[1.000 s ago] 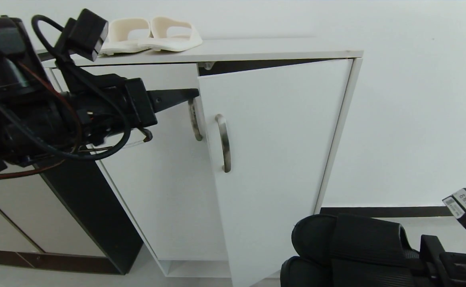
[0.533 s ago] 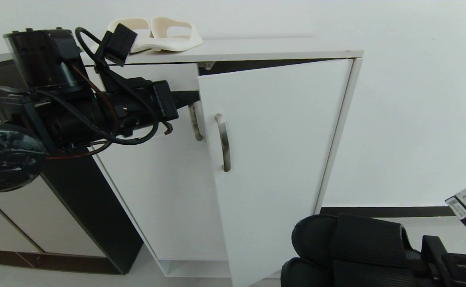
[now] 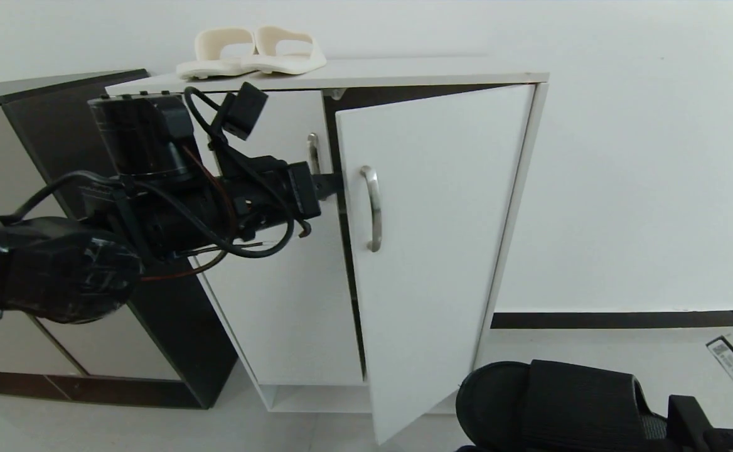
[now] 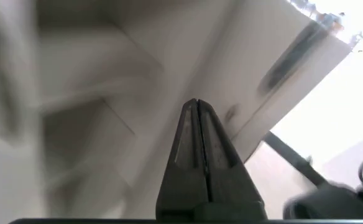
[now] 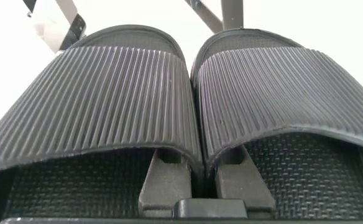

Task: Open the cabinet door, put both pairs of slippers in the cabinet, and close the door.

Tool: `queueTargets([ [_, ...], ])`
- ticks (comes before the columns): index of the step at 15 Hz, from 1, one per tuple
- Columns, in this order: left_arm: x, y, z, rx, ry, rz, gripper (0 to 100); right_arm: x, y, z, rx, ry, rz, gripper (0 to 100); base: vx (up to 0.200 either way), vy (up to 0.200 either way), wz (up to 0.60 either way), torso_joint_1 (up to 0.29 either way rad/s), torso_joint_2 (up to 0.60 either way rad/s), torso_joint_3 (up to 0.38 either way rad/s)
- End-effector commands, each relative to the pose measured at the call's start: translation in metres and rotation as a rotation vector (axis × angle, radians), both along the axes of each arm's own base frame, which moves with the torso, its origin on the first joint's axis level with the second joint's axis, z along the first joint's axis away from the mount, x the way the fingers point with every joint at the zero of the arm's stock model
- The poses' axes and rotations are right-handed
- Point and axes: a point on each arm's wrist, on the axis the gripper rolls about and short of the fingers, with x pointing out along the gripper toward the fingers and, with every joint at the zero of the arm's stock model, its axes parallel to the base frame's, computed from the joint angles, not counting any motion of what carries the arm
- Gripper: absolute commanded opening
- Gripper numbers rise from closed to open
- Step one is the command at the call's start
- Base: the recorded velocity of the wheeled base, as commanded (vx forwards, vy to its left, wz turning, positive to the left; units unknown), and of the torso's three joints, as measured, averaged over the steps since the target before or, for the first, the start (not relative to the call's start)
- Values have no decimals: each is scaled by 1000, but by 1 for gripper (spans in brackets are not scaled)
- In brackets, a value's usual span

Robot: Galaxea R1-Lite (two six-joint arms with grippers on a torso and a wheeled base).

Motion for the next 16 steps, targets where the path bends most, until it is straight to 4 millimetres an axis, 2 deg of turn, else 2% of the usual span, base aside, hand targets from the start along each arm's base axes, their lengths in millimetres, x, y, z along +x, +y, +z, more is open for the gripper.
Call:
queueTargets([
  [1,-11,-21,-9,1,4,-75,0,-1,0,-1,-1,1,3,0,-200,0,0,7,2,-2],
  [5,-17,-26,-8,-9,-12,-101,0,-1,0,-1,-3,3,2,0,-200,0,0,0,5,5],
  [8,-27,-16,0,-20,-34,-83,0,5,5,2,-3,4,0,0,0,0,0,0,0,0],
  [11,-58,3,20,-60,-58,-66,0,17,21,14,27,51,-36,0,0,0,0,0,0,0],
  [12,-68,10,25,-62,-55,-7,0,17,28,16,32,71,-48,0,0,0,0,0,0,0],
  [14,-96,31,37,-51,-18,267,0,28,56,19,20,100,-195,0,0,0,0,0,0,0],
  [15,-96,31,37,-51,-18,267,0,28,56,19,20,100,-195,0,0,0,0,0,0,0],
  [16,-132,57,41,37,16,461,0,43,80,23,31,116,-344,0,0,0,0,0,0,0],
])
